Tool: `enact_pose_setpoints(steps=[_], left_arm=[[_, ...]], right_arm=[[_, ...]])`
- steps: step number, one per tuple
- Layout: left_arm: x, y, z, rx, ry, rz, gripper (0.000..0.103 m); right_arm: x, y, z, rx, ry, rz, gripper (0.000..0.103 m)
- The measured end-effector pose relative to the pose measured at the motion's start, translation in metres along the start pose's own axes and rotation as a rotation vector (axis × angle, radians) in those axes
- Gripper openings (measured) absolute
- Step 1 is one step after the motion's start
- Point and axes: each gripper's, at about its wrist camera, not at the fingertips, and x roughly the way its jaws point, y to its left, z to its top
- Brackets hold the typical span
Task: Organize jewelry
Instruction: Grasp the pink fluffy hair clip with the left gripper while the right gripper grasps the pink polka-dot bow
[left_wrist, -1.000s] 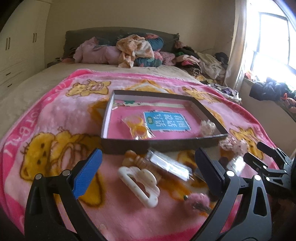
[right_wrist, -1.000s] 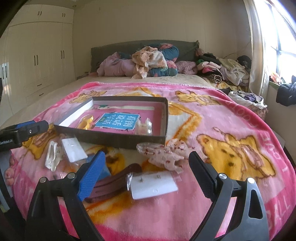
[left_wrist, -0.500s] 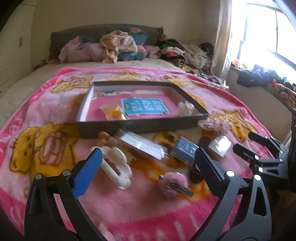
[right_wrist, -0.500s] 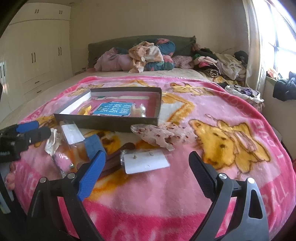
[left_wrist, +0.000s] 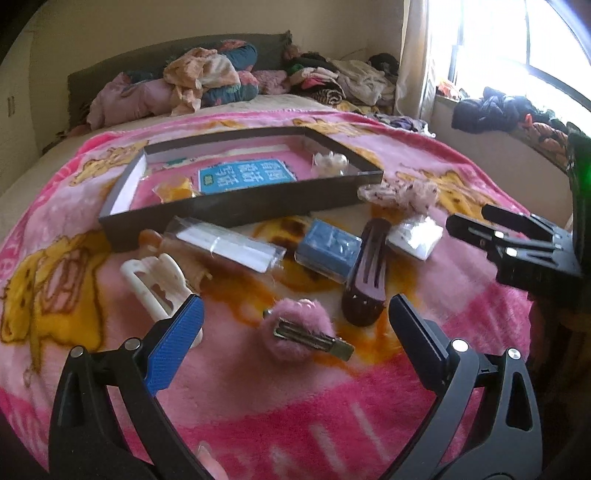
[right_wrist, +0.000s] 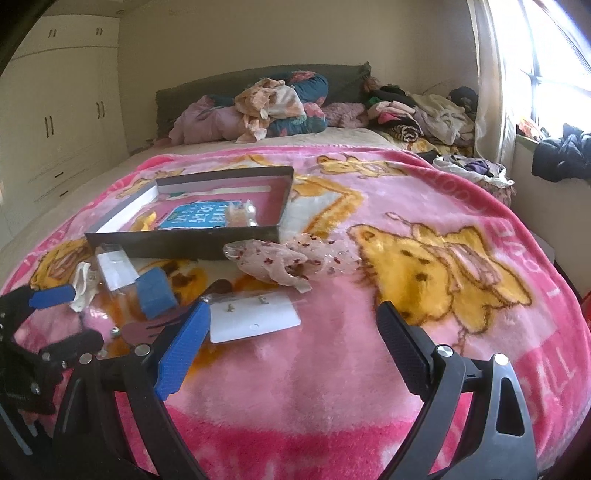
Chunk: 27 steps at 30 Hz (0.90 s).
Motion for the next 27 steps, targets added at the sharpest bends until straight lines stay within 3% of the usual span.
enact_pose_setpoints(steps=[7,10,12,14,18,22,24,27], left_arm=[[0.014,-0.005,-0.004,0.029,0.020,0.021,0.087],[0.019,-0.005,-0.004,0.031,0.039,0.016,0.068],[0.023,-0.006,-0.005,0.035,0.054,0.009,0.050],[0.024,-0.007,-0.005,0.037,0.055,0.006,0.043],[0.021,-0.006,-0.005,0.030,0.056,-0.005,0.042],[0.018,-0.005,-0.004,0.023,0.051,-0.015,0.042],[0.016,-0.006,-0.003,0.024,0.047,-0.019,0.042],[0.012,-0.006,-0.001,0.020,0.039,-0.026,0.041]], right_arm=[[0.024,-0.010,0.009,0.037,0.029,0.010,0.089],[0.038,-0.015,0.014,0.054,0.052,0.011,0.089],[0.046,-0.017,0.019,0.062,0.063,0.019,0.089],[0.053,-0.017,0.023,0.061,0.075,0.026,0.088],[0.064,-0.016,0.028,0.059,0.092,0.051,0.071],[0.068,-0.020,0.027,0.086,0.104,0.082,0.037],[0.066,-0.022,0.028,0.100,0.092,0.095,0.025],[0.057,-0.022,0.029,0.098,0.054,0.098,0.019]])
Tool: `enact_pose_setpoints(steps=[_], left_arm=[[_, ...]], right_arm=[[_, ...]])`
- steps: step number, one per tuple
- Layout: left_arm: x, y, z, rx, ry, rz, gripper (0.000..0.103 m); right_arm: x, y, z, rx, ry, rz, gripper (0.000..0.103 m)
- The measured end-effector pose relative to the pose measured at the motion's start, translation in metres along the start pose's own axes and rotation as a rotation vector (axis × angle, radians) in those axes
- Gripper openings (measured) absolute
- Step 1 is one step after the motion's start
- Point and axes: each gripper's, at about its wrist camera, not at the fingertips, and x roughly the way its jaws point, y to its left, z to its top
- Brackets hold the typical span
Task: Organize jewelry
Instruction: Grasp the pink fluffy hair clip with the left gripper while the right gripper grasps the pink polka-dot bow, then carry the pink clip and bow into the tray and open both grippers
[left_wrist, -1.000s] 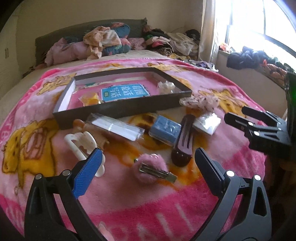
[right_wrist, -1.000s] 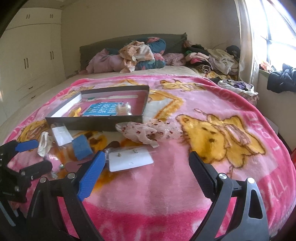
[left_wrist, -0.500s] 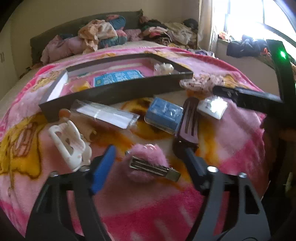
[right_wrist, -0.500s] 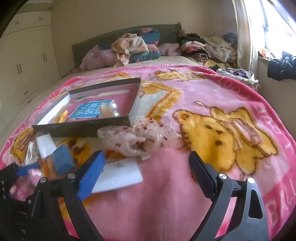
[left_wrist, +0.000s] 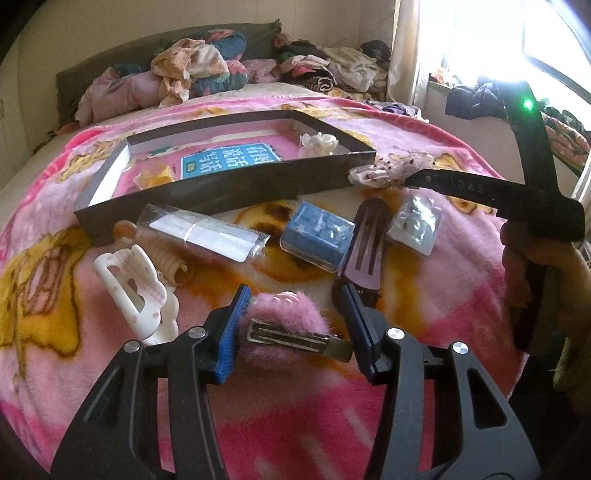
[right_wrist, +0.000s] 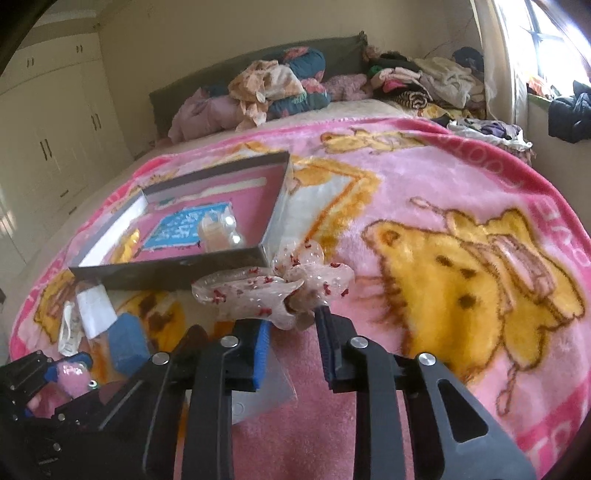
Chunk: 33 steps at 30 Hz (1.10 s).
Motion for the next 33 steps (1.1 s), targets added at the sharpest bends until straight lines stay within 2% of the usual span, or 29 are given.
enact_pose_setpoints(steps=[7,14,23,33], left_arm=[[-0.012,0.007,0.009,-0.026,-0.036,-0.006,0.041],[-0.020,0.022,0.020,-0.071,-0.069,0.010,0.041],[-0.027,0.052,0.029,-0.141,-0.101,0.048,0.041],[-0.027,0.076,0.040,-0.198,-0.122,0.083,0.041]], right_arm=[[-0.029,0.003,-0.002,-0.010,-0.074,0.013,0.018],[-0.044,0.009,-0.004,-0.001,-0.079,0.057,0.018],[-0.050,0.035,0.002,-0.046,-0.094,0.101,0.018],[-0.038,0.063,0.018,-0.104,-0.097,0.142,0.018]])
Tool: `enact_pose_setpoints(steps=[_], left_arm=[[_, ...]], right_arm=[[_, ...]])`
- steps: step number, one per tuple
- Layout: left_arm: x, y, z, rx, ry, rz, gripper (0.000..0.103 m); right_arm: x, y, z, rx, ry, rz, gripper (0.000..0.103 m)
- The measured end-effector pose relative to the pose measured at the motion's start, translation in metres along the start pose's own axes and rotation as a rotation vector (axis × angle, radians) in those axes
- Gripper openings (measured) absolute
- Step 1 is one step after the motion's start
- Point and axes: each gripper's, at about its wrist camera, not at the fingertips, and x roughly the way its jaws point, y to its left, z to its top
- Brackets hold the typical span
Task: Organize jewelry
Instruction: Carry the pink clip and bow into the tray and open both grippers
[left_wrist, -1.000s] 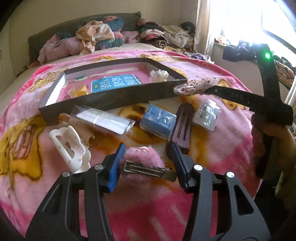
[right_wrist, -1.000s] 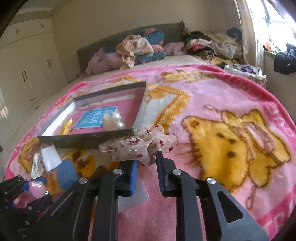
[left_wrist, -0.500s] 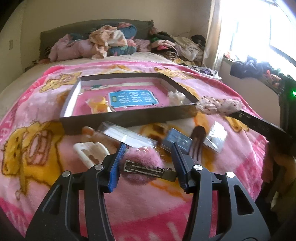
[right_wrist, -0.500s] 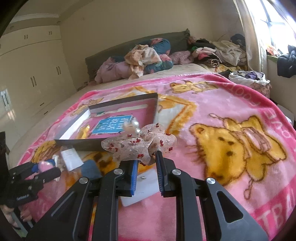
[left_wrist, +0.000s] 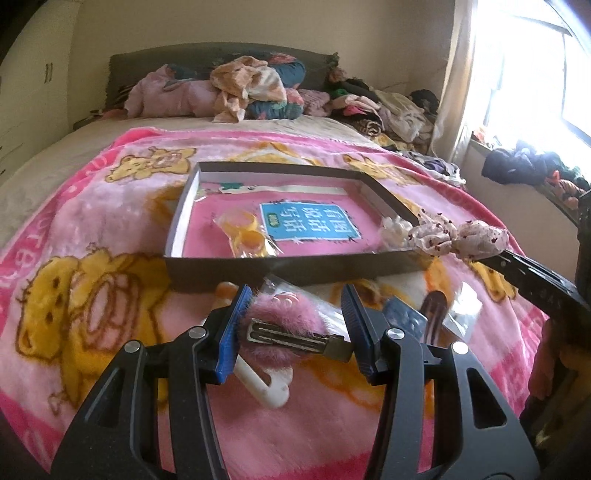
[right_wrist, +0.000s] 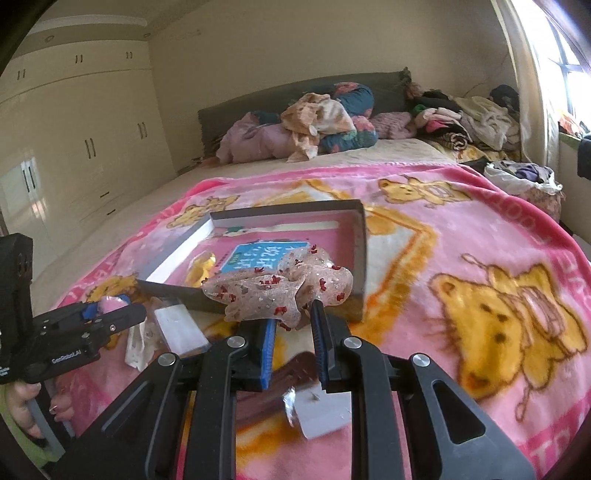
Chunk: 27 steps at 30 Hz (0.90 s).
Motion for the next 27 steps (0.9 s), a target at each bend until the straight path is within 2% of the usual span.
enact_pose_setpoints(steps=[15,27], left_arm=[[0.019,0.006,0.025,0.013,-0.004,0.027,0.041],[0.040,0.007,0.050,0.016,0.005,0.044,0.041]], right_arm=[[0.027,0.009,0.030,-0.045,-0.020,0.027,0.018],[0.045,-0.008,0.048,-0.038,-0.027,0.011,0.018]])
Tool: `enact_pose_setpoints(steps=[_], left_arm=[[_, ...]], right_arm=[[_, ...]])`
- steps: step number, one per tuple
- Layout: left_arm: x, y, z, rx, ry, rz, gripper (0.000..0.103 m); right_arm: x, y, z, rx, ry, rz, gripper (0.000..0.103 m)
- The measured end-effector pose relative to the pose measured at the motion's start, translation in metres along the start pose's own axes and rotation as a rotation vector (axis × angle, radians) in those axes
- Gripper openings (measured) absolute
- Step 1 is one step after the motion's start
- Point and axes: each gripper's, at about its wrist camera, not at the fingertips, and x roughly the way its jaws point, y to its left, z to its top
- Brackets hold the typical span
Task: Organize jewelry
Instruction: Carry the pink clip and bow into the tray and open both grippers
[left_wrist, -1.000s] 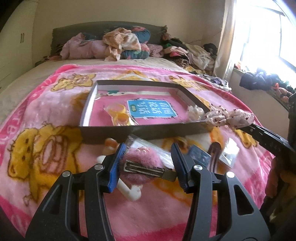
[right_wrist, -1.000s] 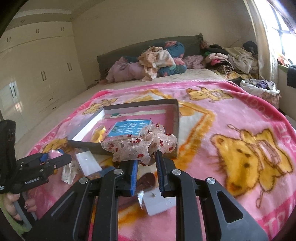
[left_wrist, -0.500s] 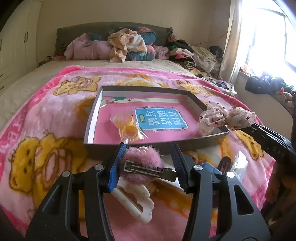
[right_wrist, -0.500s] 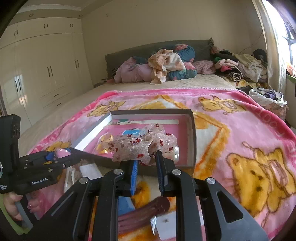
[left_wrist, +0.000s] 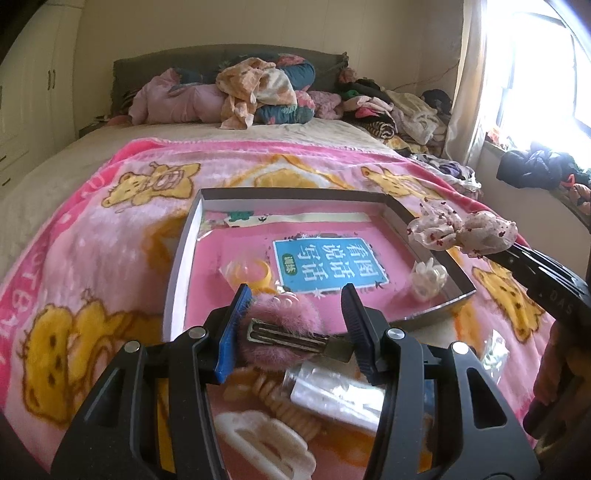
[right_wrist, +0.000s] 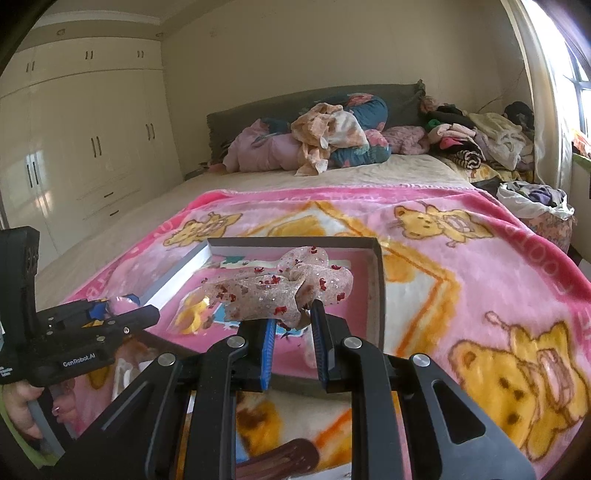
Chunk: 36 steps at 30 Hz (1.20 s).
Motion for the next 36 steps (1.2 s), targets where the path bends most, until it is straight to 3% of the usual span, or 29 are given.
enact_pose_setpoints(steps=[8,15,36], left_arm=[[0.019,-0.007,0.017,0.002,0.007,0.004,0.041],[0.045,-0.017,0.026,0.012,0.063,-0.006,0.042],[0.091,-0.033,0.018,0.038,0.156,0.005,0.042]], right_arm=[[0.018,-0.017,0.007,0.014,0.022,-0.020,0.018],[0.040,-0.028,0.013,0.000,0.060,-0.025,0.018],[0.102,-0.046,0.014,-0.029,0.197,-0.019,0.023]])
